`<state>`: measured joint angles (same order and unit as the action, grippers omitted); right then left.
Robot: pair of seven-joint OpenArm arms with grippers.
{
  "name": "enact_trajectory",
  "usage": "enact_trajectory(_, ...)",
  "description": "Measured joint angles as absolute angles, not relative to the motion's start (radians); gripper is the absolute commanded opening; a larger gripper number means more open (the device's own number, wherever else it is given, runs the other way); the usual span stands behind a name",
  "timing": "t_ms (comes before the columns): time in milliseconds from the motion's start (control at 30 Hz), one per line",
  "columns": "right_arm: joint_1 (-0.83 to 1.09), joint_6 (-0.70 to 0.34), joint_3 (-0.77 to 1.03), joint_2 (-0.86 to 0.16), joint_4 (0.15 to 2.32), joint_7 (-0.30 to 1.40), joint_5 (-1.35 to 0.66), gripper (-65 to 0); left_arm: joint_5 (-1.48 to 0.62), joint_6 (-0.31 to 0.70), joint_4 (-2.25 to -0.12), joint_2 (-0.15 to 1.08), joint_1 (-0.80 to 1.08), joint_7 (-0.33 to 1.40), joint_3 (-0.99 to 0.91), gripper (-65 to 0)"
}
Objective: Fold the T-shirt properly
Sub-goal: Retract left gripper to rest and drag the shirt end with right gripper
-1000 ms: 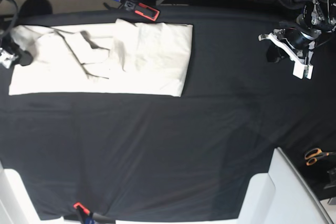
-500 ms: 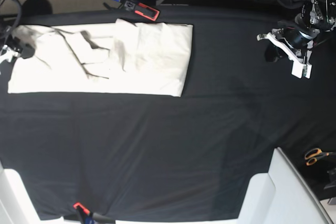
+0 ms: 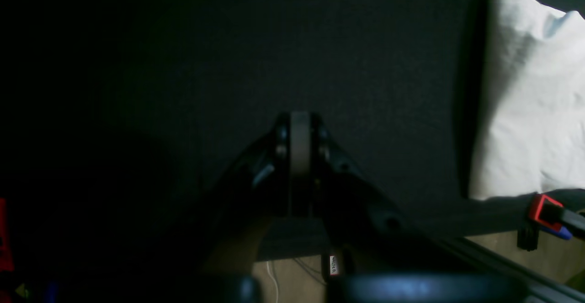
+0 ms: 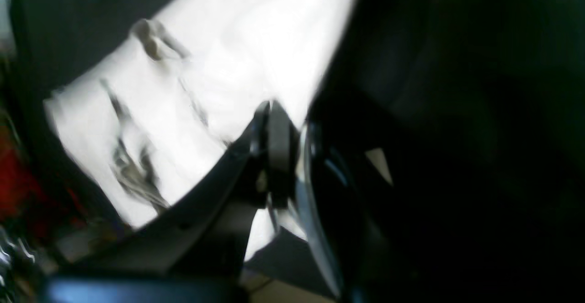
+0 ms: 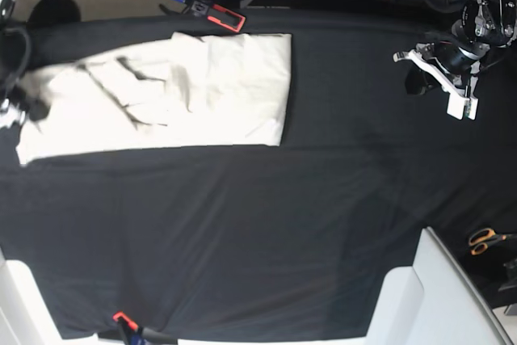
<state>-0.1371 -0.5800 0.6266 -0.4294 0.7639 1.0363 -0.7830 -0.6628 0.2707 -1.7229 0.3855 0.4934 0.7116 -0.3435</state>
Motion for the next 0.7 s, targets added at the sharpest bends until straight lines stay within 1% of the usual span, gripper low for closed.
enact_trajectory(133,-0.151,-0.469,0.626,-0.455,0.764,1.029,-0.785,-64.4,-0.663,0.27,-1.723,0.385,0.496,0.712,-0.348,-65.0)
enact_trajectory(233,-0.146,-0.358,0.626,-0.471,0.764,1.034,-0.785,-64.4,-0.663,0.271,-1.723,0.385,0.499,0.712,-0.351,-65.0)
enact_trajectory(300,-0.131,-0.321,0.626,-0.471,0.766,1.021,-0.789,-64.4,-0.663,0.271,-1.723,0.385,0.499,0.712,-0.351,-65.0)
enact_trajectory(500,-0.101,-0.309,0.614,-0.471,0.779,1.024,-0.78,-64.5,-0.663,0.27,-1.723,0.385,0.499,0.712,-0.348,-65.0)
enact_trajectory(567,-0.094,-0.306,0.545,-0.474,0.834,1.021,-0.776,-64.5,-0.663,0.27,-1.723,0.385,0.499,0.711,-0.346,-65.0)
enact_trajectory(700,-0.017,-0.302,0.441,-0.466,1.037,0.994,-0.782,-64.5,-0.663,0.271,-1.723,0.385,0.499,0.712,-0.346,-65.0)
